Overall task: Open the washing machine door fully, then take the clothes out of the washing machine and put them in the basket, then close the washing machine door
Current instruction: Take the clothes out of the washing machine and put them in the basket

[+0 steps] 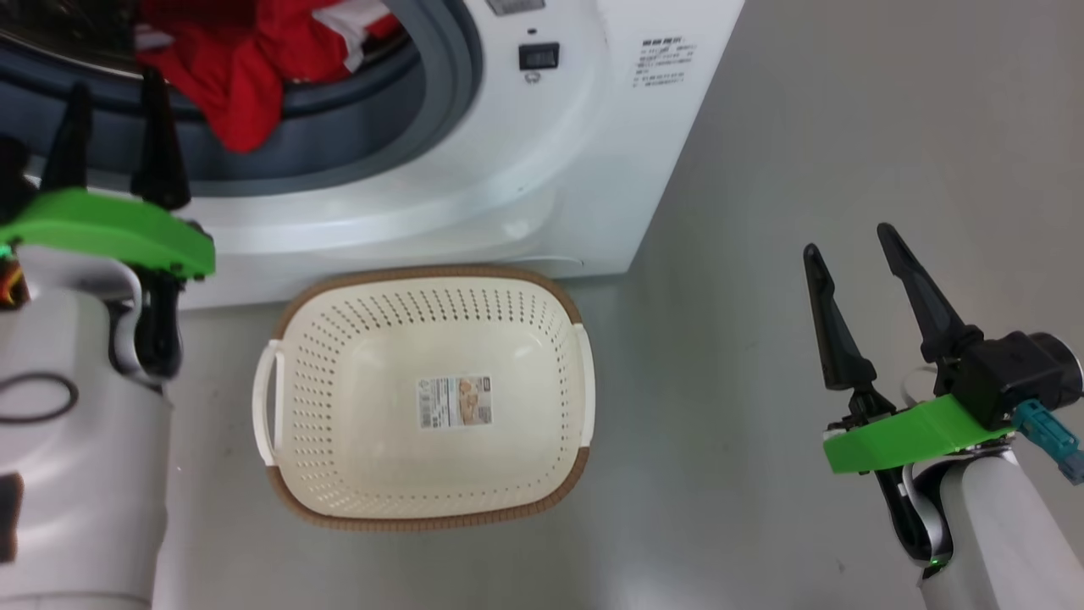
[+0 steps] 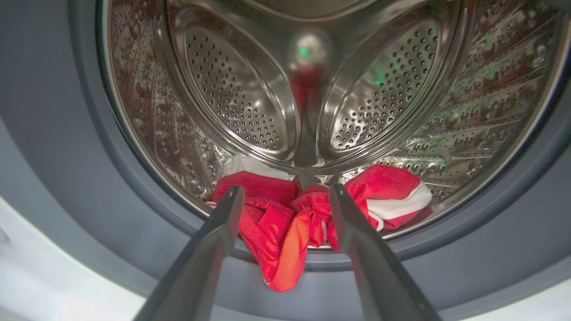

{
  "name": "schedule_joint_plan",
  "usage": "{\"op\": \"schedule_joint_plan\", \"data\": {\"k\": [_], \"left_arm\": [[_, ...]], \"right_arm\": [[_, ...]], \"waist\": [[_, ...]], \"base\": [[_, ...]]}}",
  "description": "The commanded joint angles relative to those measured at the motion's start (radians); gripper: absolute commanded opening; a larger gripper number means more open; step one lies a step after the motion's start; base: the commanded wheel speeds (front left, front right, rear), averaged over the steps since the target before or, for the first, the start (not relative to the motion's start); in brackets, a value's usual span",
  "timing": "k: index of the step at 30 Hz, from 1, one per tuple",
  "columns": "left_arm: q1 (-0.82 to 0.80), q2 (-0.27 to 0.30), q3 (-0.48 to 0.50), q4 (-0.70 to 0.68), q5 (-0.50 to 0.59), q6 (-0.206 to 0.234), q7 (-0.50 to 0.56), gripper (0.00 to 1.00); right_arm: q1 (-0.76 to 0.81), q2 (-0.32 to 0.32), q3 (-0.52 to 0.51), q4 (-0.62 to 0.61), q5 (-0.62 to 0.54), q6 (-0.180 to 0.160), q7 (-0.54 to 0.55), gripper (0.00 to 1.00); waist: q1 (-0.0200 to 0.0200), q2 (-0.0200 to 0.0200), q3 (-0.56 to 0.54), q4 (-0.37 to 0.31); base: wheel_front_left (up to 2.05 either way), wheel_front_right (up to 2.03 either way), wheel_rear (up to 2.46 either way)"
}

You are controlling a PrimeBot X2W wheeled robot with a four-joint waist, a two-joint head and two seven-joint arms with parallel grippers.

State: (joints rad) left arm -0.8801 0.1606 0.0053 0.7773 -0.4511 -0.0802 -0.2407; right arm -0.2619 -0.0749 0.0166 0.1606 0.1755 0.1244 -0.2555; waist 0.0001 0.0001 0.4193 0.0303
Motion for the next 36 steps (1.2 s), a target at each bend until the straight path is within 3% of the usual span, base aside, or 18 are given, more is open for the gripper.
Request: {"op": "schedule_joint_plan", "data": {"k": [1, 15, 25, 36], "left_arm": [[-0.065, 0.051, 0.012, 0.039, 0.012, -0.002, -0.011, 1.00], [-0.324, 0.093, -0.024, 0.316, 0.025, -0.011, 0.008, 1.00], [-0.450, 0.133, -0.123, 0.456, 0.114, 0.043, 0.145, 1.00], [-0.497, 0.194, -0.202, 0.494, 0.185, 0.099, 0.253, 1.00]], "right_arm": [[-0.022, -0.002, 0.022, -0.025, -0.007, 0.006, -0.006, 1.00], [-0.065, 0.012, 0.047, -0.022, -0.003, 0.006, -0.006, 1.00], [-0.087, 0.015, 0.051, -0.034, -0.007, 0.006, -0.006, 1.00], [-0.097, 0.022, 0.075, -0.035, 0.013, 0.006, -0.006, 1.00]], "waist": [[-0.0001, -0.0001, 0.057, -0.015], [-0.0001, -0.0001, 0.150, -0.070], [-0.0001, -0.0001, 0.195, -0.102], [-0.0001, -0.0001, 0.220, -0.138]], "base": [[0.00, 0.00, 0.00], [0.00, 0.00, 0.00], [0.00, 0.00, 0.00], [0.00, 0.00, 0.00]]}}
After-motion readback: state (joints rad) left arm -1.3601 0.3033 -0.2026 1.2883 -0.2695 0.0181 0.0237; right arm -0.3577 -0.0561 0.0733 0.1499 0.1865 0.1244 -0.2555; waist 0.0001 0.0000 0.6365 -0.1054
